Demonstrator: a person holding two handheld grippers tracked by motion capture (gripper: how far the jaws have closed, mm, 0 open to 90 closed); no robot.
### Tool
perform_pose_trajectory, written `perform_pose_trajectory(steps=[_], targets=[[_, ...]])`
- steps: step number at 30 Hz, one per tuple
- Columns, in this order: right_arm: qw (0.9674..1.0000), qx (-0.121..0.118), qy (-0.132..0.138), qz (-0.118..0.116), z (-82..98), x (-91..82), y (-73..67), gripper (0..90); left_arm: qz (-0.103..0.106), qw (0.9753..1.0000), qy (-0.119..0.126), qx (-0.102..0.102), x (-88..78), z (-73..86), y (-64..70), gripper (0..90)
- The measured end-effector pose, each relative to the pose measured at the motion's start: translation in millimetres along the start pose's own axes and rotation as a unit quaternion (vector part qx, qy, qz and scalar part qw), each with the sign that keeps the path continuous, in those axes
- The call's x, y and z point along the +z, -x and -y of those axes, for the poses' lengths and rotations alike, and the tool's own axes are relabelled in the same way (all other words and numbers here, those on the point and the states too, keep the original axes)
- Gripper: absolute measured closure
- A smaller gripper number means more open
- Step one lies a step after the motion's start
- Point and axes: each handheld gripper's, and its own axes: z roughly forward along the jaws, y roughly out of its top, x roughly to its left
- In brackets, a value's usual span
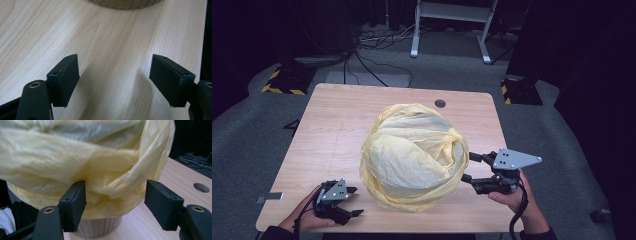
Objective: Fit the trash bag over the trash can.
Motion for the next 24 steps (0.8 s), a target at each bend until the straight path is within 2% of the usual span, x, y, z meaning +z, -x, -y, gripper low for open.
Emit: perform_pose_trajectory(steps=[4, 8, 13, 16, 18, 21, 24], targets=[[0.9998, -0.007, -0.02, 0.006, 12.5, 3.3, -1.4, 29.5, -0.003, 1.0, 0.002, 0.003, 1.0, 1.2, -0.9, 22.6], [0.9994, -0.016, -0.031, 0.01, 15.9, -1.4, 2.0, 27.2, -0.005, 0.9999, 0.012, 0.01, 2.0, 4.1, -0.7, 21.4], [0.9999, -0.002, 0.001, 0.016, 4.2, -24.5, 18.0, 25.1, 0.001, 0.9997, 0.021, 0.014, 2.2, 6.7, -2.4, 20.9], [0.999, 0.001, 0.03, 0.035, -8.9, -38.1, 22.3, 25.0, 0.001, 0.9997, 0.021, 0.014, 2.2, 6.7, -2.5, 20.9], [0.9985, 0.001, 0.049, 0.027, -19.3, -44.4, 23.2, 25.0, 0.001, 0.9997, 0.021, 0.014, 2.2, 6.7, -2.4, 20.9], [0.9981, -0.017, 0.053, 0.026, -33.6, -48.4, 19.9, 24.5, 0.001, 0.9997, 0.021, 0.014, 2.3, 6.7, -2.5, 20.9], [0.9982, -0.033, 0.044, 0.024, -39.1, -51.2, 17.5, 24.2, 0.001, 0.9997, 0.021, 0.014, 2.2, 6.7, -2.4, 20.9]])
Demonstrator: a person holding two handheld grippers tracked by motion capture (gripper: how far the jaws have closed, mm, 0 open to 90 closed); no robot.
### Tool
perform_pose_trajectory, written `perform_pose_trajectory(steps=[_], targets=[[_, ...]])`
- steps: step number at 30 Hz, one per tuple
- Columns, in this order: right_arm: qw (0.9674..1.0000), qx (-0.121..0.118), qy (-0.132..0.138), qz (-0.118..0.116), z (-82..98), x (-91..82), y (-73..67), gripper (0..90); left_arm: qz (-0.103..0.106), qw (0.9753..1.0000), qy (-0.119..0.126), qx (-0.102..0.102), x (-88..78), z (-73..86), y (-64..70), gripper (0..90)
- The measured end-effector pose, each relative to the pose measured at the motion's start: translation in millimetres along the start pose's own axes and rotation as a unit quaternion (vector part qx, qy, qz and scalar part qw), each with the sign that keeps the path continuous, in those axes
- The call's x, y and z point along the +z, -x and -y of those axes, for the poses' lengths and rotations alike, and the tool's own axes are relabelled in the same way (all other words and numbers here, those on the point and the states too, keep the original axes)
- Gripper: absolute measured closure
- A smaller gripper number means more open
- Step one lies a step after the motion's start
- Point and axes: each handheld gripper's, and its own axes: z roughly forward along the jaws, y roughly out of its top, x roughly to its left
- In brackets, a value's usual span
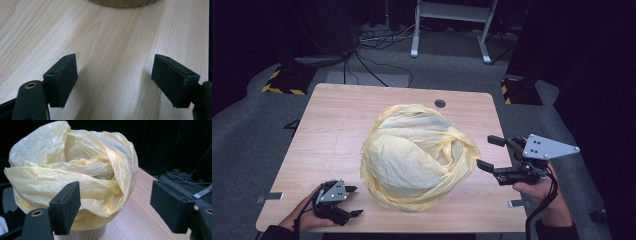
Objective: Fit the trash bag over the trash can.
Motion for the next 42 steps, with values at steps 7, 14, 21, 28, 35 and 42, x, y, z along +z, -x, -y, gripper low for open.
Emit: perform_pose_trajectory(steps=[7, 14, 21, 28, 35, 42], targets=[[0.9999, 0.003, 0.016, 0.001, -13.4, 5.8, 1.2, 24.7, 0.0, 1.0, 0.0, 0.0, 0.1, 0.0, 0.0, 20.8], [0.999, 0.011, 0.043, -0.01, -36.7, 19.6, -3.3, 26.4, 0.0, 1.0, 0.0, -0.001, 0.2, -0.2, -0.1, 20.8], [0.999, 0.013, 0.026, -0.035, -47.6, 51.4, -8.4, 26.8, 0.0, 1.0, 0.0, -0.002, -0.1, -0.2, -0.6, 21.0], [0.9979, 0.002, -0.01, -0.064, -55.6, 80.8, -14.4, 33.2, 0.003, 1.0, 0.002, -0.004, -0.4, -0.1, -1.7, 21.2], [0.9949, -0.007, -0.07, -0.072, -57.3, 101.5, -18.6, 37.0, 0.005, 1.0, 0.004, -0.005, -0.4, 0.1, -2.0, 21.5], [0.9912, -0.005, -0.103, -0.083, -58.7, 108.7, -18.0, 39.0, 0.006, 0.9999, 0.004, -0.008, -0.5, 0.2, -2.3, 21.4]])
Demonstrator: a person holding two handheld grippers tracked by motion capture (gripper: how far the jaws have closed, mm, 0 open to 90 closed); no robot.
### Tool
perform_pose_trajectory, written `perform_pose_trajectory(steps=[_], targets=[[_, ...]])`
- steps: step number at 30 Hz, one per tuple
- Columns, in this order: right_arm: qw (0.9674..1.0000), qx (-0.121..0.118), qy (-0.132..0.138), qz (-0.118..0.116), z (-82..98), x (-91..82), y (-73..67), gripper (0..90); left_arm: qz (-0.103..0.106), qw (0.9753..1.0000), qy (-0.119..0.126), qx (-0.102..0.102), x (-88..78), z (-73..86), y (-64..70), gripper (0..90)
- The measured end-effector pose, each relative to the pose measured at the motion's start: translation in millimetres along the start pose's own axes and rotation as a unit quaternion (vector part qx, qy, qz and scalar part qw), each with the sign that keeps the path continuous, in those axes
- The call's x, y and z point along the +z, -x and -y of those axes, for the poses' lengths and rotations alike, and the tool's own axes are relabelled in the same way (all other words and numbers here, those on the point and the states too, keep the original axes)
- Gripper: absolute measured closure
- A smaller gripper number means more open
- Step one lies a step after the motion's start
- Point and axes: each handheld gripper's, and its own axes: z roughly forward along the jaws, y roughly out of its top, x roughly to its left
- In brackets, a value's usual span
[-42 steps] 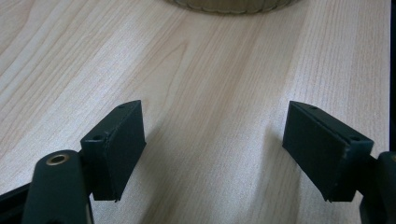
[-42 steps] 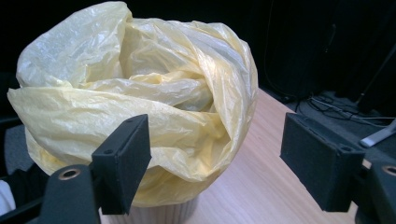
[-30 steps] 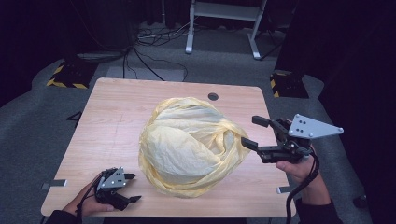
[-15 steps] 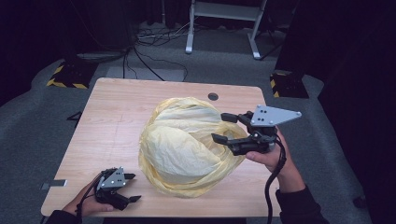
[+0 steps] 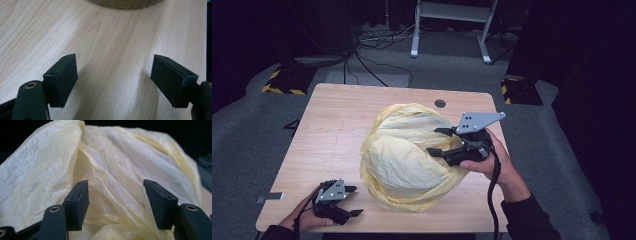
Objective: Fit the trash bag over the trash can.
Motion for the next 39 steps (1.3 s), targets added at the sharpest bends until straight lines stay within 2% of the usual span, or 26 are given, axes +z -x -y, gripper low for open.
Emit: perform_pose_trajectory(steps=[1, 5, 7, 10, 17, 20, 23, 26, 32, 35, 39], targets=[[0.9999, 0.008, -0.014, -0.004, -1.3, 1.2, 0.8, 39.3, 0.0, 1.0, 0.0, 0.0, 0.0, 0.0, 0.0, 21.4], [0.9988, 0.0, -0.049, -0.009, -5.8, 4.0, 0.1, 39.3, 0.0, 1.0, 0.0, 0.0, 0.0, 0.0, 0.0, 21.4], [0.9983, 0.004, -0.058, -0.01, -6.9, 5.0, 0.4, 39.6, 0.0, 1.0, 0.0, 0.0, 0.0, 0.0, 0.0, 21.4], [0.9957, 0.009, -0.089, -0.026, -8.2, 8.4, 1.1, 39.0, 0.0, 1.0, 0.0, 0.0, 0.0, 0.0, 0.0, 21.4], [0.9922, 0.02, -0.119, -0.032, -10.9, 13.1, 1.2, 33.6, 0.004, 1.0, 0.001, -0.004, -0.5, 0.1, -1.1, 21.6], [0.9925, 0.022, -0.117, -0.028, -10.4, 12.8, 0.7, 31.7, 0.002, 1.0, 0.001, -0.001, -0.3, 0.0, -0.6, 21.6], [0.9951, 0.024, -0.094, -0.018, -12.2, 10.3, -1.0, 26.8, 0.002, 1.0, -0.001, -0.002, -0.6, -0.1, -0.7, 21.6], [0.9959, 0.027, -0.085, -0.015, -14.0, 7.5, -2.4, 23.7, 0.0, 1.0, 0.001, 0.0, -0.1, 0.0, -0.2, 21.5], [0.9983, 0.021, -0.054, -0.002, -15.0, -5.1, -5.1, 22.8, 0.001, 1.0, -0.002, -0.002, -0.7, 0.0, -0.5, 21.5], [0.9988, 0.015, -0.044, 0.012, -15.5, -11.7, -6.2, 22.5, 0.001, 1.0, -0.002, -0.001, -0.6, 0.0, -0.5, 21.5], [0.9992, 0.012, -0.033, 0.017, -13.7, -21.2, -5.4, 22.5, 0.0, 1.0, 0.0, -0.001, -0.4, 0.1, -0.4, 21.5]])
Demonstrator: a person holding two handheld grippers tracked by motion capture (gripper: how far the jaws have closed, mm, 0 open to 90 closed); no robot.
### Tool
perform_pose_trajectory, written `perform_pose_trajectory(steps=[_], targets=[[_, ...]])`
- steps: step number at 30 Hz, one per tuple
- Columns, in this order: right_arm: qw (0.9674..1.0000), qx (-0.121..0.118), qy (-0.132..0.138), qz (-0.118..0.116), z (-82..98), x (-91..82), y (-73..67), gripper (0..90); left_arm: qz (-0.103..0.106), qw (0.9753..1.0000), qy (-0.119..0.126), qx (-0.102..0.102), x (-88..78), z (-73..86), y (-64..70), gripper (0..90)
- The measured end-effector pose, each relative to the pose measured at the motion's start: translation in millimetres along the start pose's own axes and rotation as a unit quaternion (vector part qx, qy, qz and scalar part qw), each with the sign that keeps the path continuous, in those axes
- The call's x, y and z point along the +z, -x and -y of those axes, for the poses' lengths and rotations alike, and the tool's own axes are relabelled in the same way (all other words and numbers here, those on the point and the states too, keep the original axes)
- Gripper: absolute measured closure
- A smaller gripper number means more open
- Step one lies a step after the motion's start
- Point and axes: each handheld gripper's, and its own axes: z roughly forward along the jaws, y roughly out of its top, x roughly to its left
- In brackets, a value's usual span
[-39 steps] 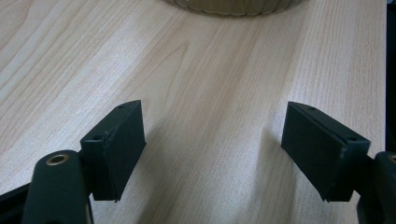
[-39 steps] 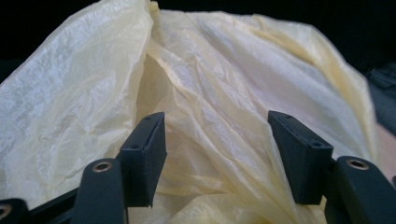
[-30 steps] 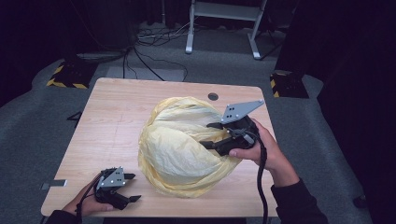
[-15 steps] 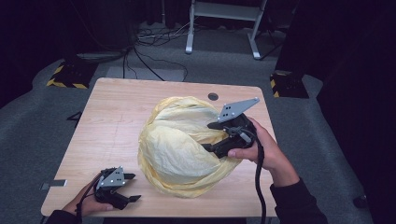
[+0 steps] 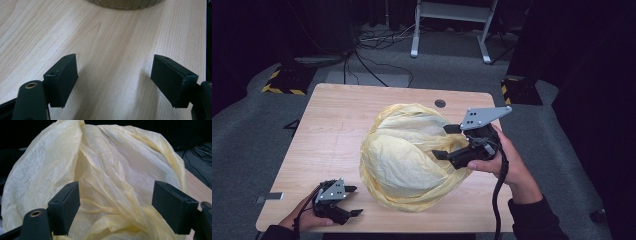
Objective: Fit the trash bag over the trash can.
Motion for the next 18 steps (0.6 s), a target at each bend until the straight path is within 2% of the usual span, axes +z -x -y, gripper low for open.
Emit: perform_pose_trajectory(steps=[10, 14, 18], targets=[[0.9995, -0.012, 0.001, 0.03, 13.6, -18.4, 4.0, 21.0, 0.0, 1.0, 0.0, 0.002, 0.3, 0.1, 0.5, 21.6], [0.9992, -0.008, 0.013, 0.037, 20.5, -30.8, 7.0, 20.5, 0.0, 1.0, 0.0, 0.002, 0.3, 0.1, 0.5, 21.6], [0.9987, -0.005, 0.012, 0.049, 28.5, -41.4, 9.7, 19.9, 0.0, 1.0, 0.0, 0.002, 0.2, 0.1, 0.4, 21.6]])
